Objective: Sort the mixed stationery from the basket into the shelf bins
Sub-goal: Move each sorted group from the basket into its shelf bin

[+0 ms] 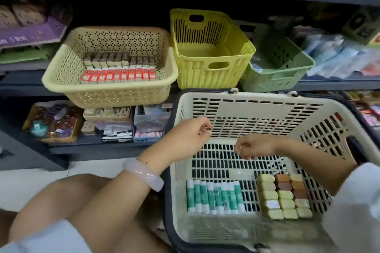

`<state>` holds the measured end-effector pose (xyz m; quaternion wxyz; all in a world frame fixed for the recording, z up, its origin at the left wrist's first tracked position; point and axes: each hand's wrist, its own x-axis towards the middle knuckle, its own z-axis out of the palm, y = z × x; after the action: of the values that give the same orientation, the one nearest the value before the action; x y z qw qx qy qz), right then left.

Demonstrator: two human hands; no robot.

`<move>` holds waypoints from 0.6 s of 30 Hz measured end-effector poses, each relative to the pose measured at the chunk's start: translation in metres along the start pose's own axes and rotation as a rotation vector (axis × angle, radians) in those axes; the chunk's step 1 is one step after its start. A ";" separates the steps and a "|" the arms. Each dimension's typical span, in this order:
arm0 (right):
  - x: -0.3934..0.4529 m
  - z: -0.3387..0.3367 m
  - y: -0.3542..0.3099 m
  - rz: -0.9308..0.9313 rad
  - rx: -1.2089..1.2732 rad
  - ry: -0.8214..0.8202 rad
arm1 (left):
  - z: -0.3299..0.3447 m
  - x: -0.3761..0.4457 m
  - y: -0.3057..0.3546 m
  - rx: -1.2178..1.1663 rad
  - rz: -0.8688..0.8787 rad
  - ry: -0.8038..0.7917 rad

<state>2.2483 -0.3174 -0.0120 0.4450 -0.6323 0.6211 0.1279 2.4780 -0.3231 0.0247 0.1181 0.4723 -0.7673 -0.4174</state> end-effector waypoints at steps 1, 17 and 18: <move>0.000 0.007 0.004 -0.001 -0.009 -0.009 | -0.001 -0.001 -0.001 0.037 -0.008 -0.009; 0.061 0.148 -0.016 0.312 -0.263 0.101 | 0.029 -0.004 -0.016 0.234 -0.191 0.119; 0.062 0.151 -0.018 0.319 -0.241 0.106 | 0.028 -0.003 -0.015 0.205 -0.198 0.123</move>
<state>2.3354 -0.2532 -0.1349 0.3071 -0.5803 0.7162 0.2366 2.4733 -0.3089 -0.0036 0.0741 0.5799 -0.7470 -0.3167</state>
